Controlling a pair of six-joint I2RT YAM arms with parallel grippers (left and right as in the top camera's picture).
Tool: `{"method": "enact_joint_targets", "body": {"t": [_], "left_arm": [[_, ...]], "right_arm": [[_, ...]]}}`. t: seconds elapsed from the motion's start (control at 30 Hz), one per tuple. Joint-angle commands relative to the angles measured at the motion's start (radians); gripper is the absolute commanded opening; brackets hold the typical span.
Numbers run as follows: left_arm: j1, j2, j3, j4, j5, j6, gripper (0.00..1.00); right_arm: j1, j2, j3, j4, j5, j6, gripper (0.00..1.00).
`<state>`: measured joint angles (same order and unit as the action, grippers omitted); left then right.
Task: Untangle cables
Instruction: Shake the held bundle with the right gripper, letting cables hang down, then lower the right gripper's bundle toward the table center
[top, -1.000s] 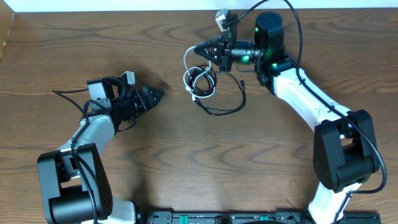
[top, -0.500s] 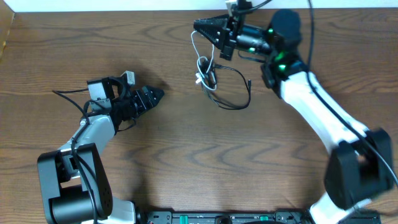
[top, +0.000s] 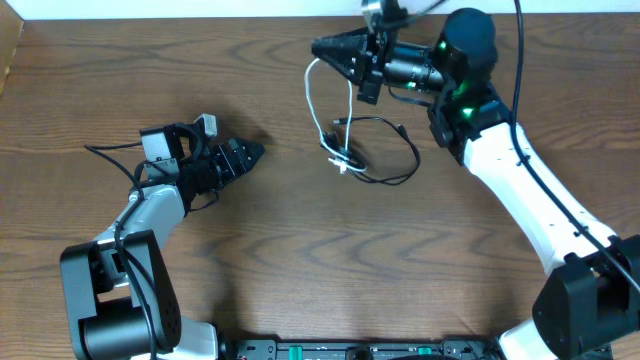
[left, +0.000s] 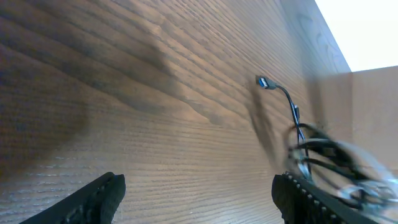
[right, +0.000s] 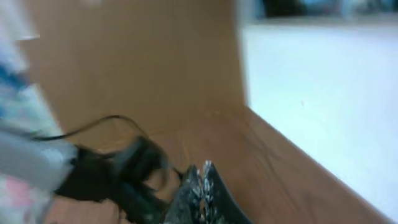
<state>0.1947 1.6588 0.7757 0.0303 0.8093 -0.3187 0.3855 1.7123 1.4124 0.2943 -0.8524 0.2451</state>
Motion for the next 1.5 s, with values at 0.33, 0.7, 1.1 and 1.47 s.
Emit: {"method": "enact_joint_targets", "body": {"t": [0.33,0.7,1.1,1.47], "left_arm": [[0.0,-0.001,0.0,0.009,0.037,-0.004,0.87],[0.0,-0.001,0.0,0.009,0.046,-0.004,0.87],[0.0,-0.001,0.0,0.009,0.046,-0.004,0.87],[0.0,-0.001,0.0,0.009,0.046,-0.004,0.87]], "right_arm": [[0.034,0.01,-0.001,-0.229,0.003,-0.165,0.01],[0.105,0.109,-0.002,-0.499,0.409,-0.22,0.01],[0.111,0.202,-0.002,-0.18,0.458,-0.254,0.01],[0.156,0.155,-0.001,0.215,-0.052,-0.19,0.01]]}}
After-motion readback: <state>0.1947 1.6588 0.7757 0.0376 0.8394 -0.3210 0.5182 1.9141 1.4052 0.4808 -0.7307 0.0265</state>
